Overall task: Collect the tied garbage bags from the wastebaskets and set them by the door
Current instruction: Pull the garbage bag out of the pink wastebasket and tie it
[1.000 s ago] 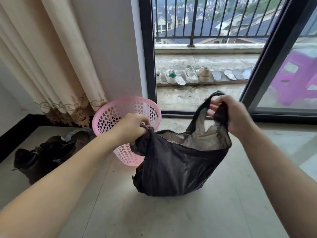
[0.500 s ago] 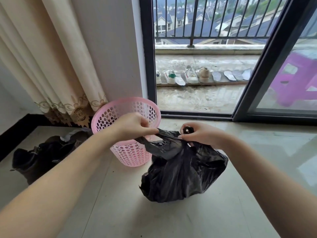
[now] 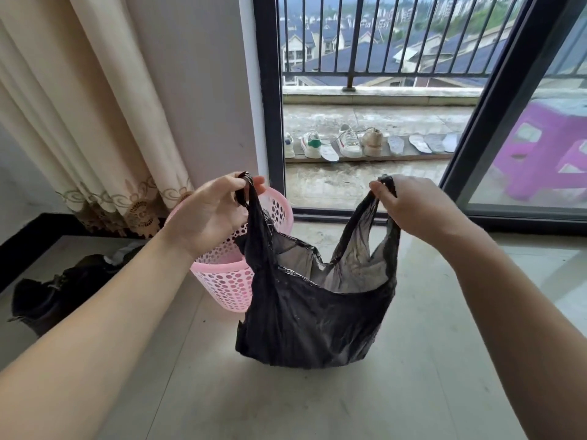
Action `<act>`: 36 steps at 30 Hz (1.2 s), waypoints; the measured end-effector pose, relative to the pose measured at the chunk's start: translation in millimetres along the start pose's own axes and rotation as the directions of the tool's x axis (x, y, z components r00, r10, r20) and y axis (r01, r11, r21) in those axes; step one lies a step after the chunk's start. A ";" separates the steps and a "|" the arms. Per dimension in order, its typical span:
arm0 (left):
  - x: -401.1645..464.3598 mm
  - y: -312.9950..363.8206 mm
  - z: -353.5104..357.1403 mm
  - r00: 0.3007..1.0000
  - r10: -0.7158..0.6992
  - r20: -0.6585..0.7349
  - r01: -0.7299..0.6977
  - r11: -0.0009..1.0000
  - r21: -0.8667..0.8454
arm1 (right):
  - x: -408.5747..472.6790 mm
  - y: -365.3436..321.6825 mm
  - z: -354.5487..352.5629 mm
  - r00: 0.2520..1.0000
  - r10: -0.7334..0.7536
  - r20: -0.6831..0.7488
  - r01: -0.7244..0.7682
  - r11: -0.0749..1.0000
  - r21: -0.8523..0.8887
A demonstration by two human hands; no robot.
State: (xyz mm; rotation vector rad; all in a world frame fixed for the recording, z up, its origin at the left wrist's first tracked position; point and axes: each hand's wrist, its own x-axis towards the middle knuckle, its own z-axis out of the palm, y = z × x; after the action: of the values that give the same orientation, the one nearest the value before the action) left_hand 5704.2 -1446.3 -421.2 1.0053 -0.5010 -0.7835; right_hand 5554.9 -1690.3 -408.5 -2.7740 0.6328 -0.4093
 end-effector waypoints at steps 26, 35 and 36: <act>-7.6 -58.3 48.2 0.985 0.109 0.135 -0.158 0.239 0.958 | -32.5 -49.6 49.9 0.850 -0.219 0.478 -0.244 0.642 0.727; -5.0 -52.2 46.3 0.969 0.221 -0.114 -0.056 0.641 0.765 | -22.2 -28.5 60.8 0.647 -0.385 0.659 -0.592 0.291 0.751; -5.7 -55.4 46.6 0.996 0.073 -0.047 -0.021 0.729 0.684 | -22.6 -26.9 60.5 0.637 -0.411 0.652 -0.616 0.237 0.751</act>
State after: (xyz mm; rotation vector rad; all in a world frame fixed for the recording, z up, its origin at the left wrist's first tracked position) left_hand 5649.1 -1484.5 -448.9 1.6994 -0.7808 -0.5056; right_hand 5565.4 -1645.0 -460.7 -1.2922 0.1661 0.3966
